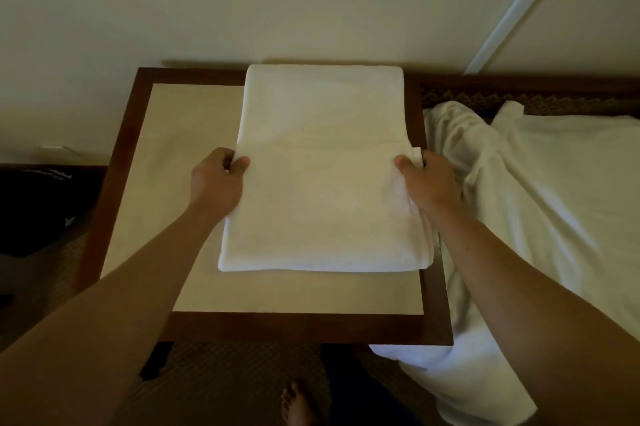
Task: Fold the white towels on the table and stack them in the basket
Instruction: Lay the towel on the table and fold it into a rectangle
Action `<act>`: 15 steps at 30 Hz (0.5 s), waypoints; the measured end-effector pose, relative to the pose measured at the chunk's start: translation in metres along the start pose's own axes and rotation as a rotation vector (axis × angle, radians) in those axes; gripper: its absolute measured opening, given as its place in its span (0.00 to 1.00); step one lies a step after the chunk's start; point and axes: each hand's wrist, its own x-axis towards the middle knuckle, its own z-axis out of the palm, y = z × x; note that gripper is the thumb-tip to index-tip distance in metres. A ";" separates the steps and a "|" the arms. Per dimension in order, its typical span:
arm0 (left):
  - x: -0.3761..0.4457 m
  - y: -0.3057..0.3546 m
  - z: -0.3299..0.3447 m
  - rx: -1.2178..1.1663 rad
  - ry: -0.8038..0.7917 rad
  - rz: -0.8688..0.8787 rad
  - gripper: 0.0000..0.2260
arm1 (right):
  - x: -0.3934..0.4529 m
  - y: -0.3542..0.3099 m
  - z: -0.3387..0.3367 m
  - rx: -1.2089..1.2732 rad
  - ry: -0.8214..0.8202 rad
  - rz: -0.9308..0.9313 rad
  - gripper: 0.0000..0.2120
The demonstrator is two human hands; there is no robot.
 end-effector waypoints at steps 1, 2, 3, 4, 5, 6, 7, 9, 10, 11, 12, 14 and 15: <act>0.000 0.000 -0.001 -0.031 0.021 0.010 0.09 | -0.002 0.000 0.000 0.013 0.025 -0.014 0.09; 0.002 0.001 -0.002 -0.057 0.043 0.024 0.09 | -0.004 0.000 0.000 0.025 0.054 -0.032 0.08; 0.004 0.003 -0.003 -0.067 0.060 0.038 0.09 | -0.004 0.000 0.000 0.032 0.075 -0.049 0.08; 0.006 0.004 -0.004 -0.060 0.065 0.046 0.10 | -0.003 -0.001 0.001 0.028 0.083 -0.059 0.08; 0.007 0.005 -0.004 -0.045 0.056 0.039 0.12 | -0.003 -0.002 0.002 0.009 0.072 -0.062 0.10; 0.006 0.006 -0.004 -0.029 0.036 0.020 0.14 | -0.002 -0.002 0.002 -0.026 0.049 -0.056 0.13; 0.003 0.005 -0.004 -0.012 0.014 0.004 0.16 | -0.001 -0.002 0.001 -0.060 0.028 -0.048 0.18; -0.015 0.001 -0.005 0.025 -0.020 -0.001 0.19 | -0.005 -0.002 -0.001 -0.083 0.017 -0.044 0.24; -0.029 -0.004 -0.005 0.043 -0.029 0.007 0.19 | -0.012 -0.001 -0.003 -0.075 0.021 -0.043 0.26; -0.045 -0.009 -0.004 0.061 -0.036 0.022 0.20 | -0.022 0.002 -0.004 -0.075 0.024 -0.030 0.28; -0.062 -0.015 -0.003 0.076 -0.042 0.044 0.21 | -0.034 0.007 -0.005 -0.094 0.019 0.000 0.29; -0.089 -0.028 -0.002 0.089 -0.045 0.080 0.21 | -0.062 0.020 -0.003 -0.185 -0.019 0.034 0.33; -0.096 -0.034 -0.001 0.084 -0.036 0.092 0.20 | -0.074 0.028 -0.001 -0.242 -0.036 0.004 0.34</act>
